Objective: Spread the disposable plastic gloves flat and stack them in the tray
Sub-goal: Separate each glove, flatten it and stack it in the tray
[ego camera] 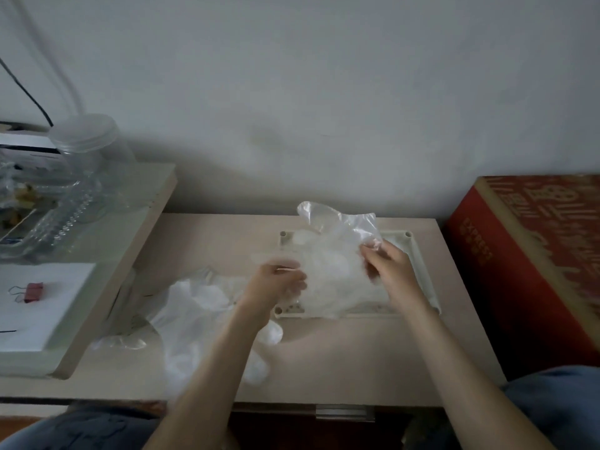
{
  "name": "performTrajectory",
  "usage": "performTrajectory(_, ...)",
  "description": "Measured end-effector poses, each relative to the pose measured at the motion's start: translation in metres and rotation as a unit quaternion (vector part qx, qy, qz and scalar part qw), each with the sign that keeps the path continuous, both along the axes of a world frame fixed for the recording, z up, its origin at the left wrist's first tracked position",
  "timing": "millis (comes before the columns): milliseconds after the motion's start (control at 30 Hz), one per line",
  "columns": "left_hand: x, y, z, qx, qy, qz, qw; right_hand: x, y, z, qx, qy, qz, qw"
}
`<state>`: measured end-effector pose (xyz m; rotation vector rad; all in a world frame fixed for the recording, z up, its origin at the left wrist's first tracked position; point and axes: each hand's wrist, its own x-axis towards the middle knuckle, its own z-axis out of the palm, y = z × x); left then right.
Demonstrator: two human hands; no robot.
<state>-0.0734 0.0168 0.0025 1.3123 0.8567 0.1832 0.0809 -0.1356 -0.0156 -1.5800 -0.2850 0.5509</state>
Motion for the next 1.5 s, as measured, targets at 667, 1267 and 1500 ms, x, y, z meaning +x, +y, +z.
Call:
performTrajectory(667,0.054,0.013,-0.05,0.211,0.123,-0.031,0.969,0.046,-0.033,-0.056,-0.253,-0.134,-0.082,0.954)
performTrajectory(1267,0.058,-0.004,-0.019,0.36,0.207,-0.087,0.906,0.04,-0.028,-0.055,-0.246,-0.117,-0.117,0.955)
performTrajectory(1500,0.055,-0.009,-0.02,0.169,0.258,-0.232,0.923,0.042,-0.028,-0.049,-0.172,0.006,-0.17,0.97)
